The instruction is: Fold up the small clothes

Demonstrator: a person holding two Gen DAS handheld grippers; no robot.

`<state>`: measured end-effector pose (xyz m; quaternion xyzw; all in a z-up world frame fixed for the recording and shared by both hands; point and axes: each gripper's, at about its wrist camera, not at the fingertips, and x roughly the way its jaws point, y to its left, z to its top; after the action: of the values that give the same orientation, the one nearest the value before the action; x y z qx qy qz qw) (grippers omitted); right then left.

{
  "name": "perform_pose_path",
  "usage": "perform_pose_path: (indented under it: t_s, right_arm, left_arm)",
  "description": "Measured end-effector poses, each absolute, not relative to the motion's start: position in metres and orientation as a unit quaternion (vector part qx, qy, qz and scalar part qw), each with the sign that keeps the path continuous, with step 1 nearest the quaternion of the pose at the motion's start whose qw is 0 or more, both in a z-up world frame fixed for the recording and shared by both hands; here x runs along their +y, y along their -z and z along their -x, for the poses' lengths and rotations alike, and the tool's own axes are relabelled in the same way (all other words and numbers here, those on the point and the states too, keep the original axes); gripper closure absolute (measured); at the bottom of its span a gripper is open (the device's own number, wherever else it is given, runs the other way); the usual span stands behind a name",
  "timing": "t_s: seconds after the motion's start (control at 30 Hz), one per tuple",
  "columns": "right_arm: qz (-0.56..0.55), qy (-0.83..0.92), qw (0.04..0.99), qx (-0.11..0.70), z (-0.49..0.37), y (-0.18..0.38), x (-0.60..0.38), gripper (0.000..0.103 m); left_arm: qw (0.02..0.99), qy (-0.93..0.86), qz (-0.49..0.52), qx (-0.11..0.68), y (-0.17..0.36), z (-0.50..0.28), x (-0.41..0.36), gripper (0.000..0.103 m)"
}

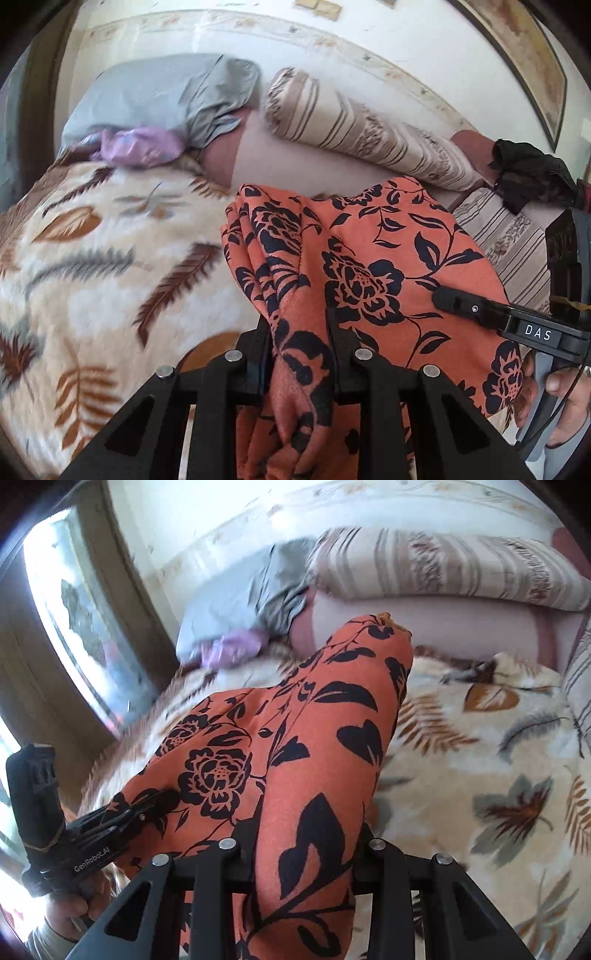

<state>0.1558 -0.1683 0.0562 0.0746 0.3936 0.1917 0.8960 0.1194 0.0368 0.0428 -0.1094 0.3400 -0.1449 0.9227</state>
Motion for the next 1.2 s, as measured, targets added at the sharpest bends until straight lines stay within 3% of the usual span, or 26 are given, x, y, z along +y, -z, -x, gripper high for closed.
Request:
perform_pose_path:
  t_s: [0.1, 0.13, 0.17, 0.2, 0.3, 0.37, 0.47, 0.5, 0.53, 0.57, 0.67, 0.83, 0.9, 0.93, 0.97, 1.0, 1.07, 1.2]
  right_arm:
    - [-0.114, -0.189, 0.885, 0.41, -0.176, -0.034, -0.195, 0.063]
    - [-0.135, -0.178, 0.877, 0.425, -0.183, -0.015, -0.206, 0.052]
    - [-0.151, -0.16, 0.868, 0.445, -0.191, 0.008, -0.212, 0.035]
    - [-0.159, -0.142, 0.859, 0.466, -0.194, 0.028, -0.219, 0.03]
    - [-0.193, -0.094, 0.835, 0.507, -0.191, 0.079, -0.241, 0.03]
    - [-0.224, -0.117, 0.827, 0.501, -0.188, 0.087, -0.246, 0.03]
    - [-0.205, -0.132, 0.833, 0.496, -0.197, 0.085, -0.237, 0.029]
    - [-0.196, -0.132, 0.834, 0.499, -0.204, 0.087, -0.23, 0.029]
    - [-0.186, -0.134, 0.832, 0.506, -0.208, 0.092, -0.228, 0.029]
    - [-0.173, -0.138, 0.825, 0.52, -0.212, 0.098, -0.227, 0.036]
    - [-0.155, -0.138, 0.829, 0.519, -0.213, 0.084, -0.223, 0.067]
    - [-0.066, -0.131, 0.895, 0.421, -0.193, 0.0, -0.21, 0.069]
    - [-0.089, -0.121, 0.896, 0.419, -0.198, 0.004, -0.223, 0.066]
    - [-0.113, -0.109, 0.891, 0.427, -0.203, 0.018, -0.234, 0.054]
    - [-0.128, -0.088, 0.88, 0.45, -0.208, 0.039, -0.245, 0.032]
    - [-0.133, -0.063, 0.865, 0.481, -0.21, 0.058, -0.251, 0.027]
    - [-0.169, -0.043, 0.841, 0.511, -0.198, 0.088, -0.27, 0.028]
    - [-0.168, -0.039, 0.875, 0.453, -0.168, 0.063, -0.271, 0.027]
  left_arm:
    - [0.912, 0.133, 0.1, 0.376, -0.021, -0.144, 0.014, 0.065]
    - [0.902, 0.125, 0.09, 0.404, -0.002, -0.152, 0.008, 0.051]
    - [0.889, 0.113, 0.078, 0.437, 0.021, -0.157, 0.006, 0.038]
    - [0.876, 0.102, 0.069, 0.466, 0.041, -0.156, 0.008, 0.037]
    - [0.851, 0.102, 0.114, 0.502, 0.074, -0.156, 0.028, 0.037]
    - [0.849, 0.099, 0.16, 0.494, 0.075, -0.156, 0.042, 0.025]
    - [0.844, 0.104, 0.162, 0.501, 0.082, -0.165, 0.033, 0.023]
    - [0.838, 0.115, 0.155, 0.511, 0.088, -0.167, 0.027, 0.023]
    - [0.835, 0.13, 0.146, 0.515, 0.093, -0.17, 0.022, 0.045]
    - [0.831, 0.155, 0.14, 0.515, 0.094, -0.172, 0.016, 0.071]
    - [0.852, 0.143, 0.114, 0.491, 0.067, -0.162, 0.007, 0.079]
    - [0.894, 0.157, 0.099, 0.409, 0.013, -0.149, -0.006, 0.079]
    - [0.89, 0.153, 0.101, 0.417, 0.024, -0.157, -0.011, 0.072]
    - [0.876, 0.151, 0.096, 0.448, 0.042, -0.165, -0.016, 0.065]
    - [0.858, 0.139, 0.081, 0.488, 0.063, -0.172, -0.02, 0.056]
    - [0.844, 0.129, 0.072, 0.516, 0.08, -0.176, -0.021, 0.048]
    - [0.854, 0.127, 0.111, 0.492, 0.082, -0.161, -0.002, 0.023]
    - [0.866, 0.096, 0.127, 0.474, 0.062, -0.142, 0.016, 0.018]
